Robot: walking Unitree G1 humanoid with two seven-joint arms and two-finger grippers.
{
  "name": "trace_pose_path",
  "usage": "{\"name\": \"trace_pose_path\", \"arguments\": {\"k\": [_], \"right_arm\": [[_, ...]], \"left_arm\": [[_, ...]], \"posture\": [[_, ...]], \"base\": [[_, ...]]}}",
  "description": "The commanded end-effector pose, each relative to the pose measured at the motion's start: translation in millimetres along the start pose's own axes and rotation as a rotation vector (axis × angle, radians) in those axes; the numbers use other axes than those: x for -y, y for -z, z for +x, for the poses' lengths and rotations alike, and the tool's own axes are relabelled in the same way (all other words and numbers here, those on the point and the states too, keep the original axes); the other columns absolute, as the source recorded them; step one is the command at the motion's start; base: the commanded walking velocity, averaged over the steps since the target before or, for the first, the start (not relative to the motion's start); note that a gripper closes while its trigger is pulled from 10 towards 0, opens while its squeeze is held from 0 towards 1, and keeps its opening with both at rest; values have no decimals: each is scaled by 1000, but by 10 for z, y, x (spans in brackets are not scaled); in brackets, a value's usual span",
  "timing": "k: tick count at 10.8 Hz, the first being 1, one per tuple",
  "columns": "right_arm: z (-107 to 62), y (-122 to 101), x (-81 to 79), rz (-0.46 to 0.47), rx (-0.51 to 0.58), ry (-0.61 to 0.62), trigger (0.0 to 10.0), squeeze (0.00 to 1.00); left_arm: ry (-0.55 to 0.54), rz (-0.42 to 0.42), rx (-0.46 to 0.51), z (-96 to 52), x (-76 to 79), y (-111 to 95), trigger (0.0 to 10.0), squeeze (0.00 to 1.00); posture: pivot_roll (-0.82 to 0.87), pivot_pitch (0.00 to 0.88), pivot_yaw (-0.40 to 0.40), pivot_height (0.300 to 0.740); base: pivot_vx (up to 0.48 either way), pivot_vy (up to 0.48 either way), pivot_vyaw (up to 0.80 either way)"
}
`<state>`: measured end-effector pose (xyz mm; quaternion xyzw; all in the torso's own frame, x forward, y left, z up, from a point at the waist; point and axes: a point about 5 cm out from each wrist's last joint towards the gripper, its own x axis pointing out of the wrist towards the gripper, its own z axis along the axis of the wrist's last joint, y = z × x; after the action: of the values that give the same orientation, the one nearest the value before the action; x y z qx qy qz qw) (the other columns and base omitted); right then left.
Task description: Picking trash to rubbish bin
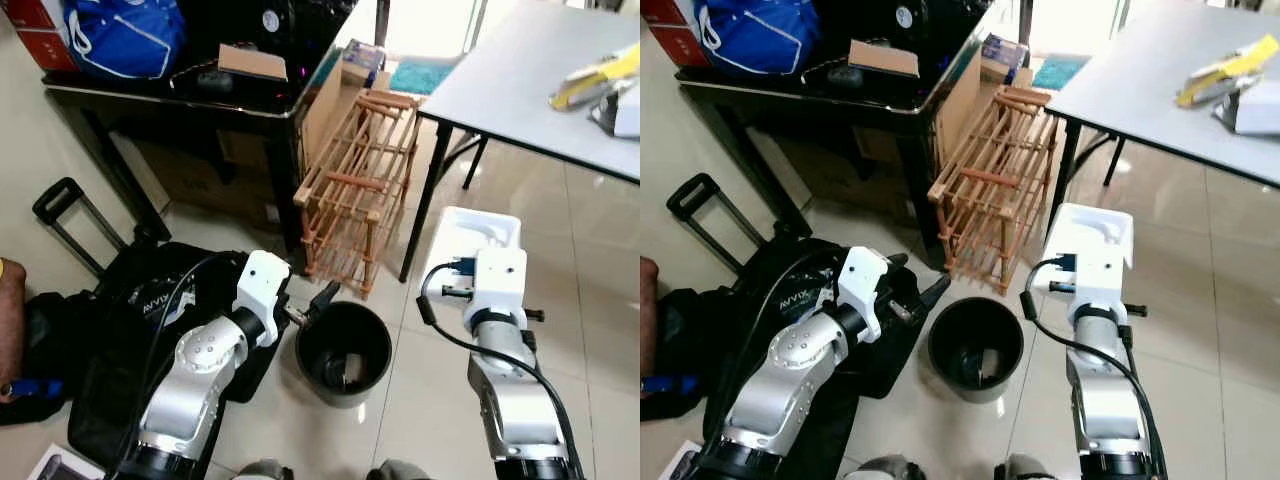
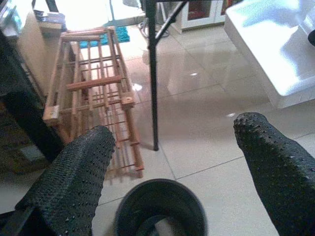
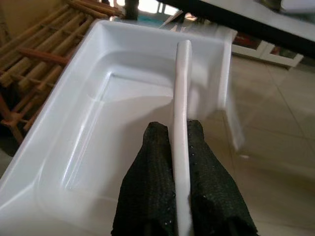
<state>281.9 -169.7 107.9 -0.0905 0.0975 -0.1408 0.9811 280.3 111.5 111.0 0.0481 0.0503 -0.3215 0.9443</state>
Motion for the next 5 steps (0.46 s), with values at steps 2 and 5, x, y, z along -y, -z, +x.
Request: {"name": "trace_pose_path", "arguments": {"k": [2, 5], "right_arm": [[-22, -32, -103, 6, 11, -33, 10000, 0], [-23, -29, -108, 1, 13, -39, 10000, 0]], "left_arm": [[-22, 14, -10, -52, -72, 16, 10000, 0], [-27, 18, -16, -56, -72, 28, 10000, 0]], "posture": [[10, 165, 60, 740], [11, 166, 58, 740]], "base": [[351, 0, 0], [384, 0, 0]]}}
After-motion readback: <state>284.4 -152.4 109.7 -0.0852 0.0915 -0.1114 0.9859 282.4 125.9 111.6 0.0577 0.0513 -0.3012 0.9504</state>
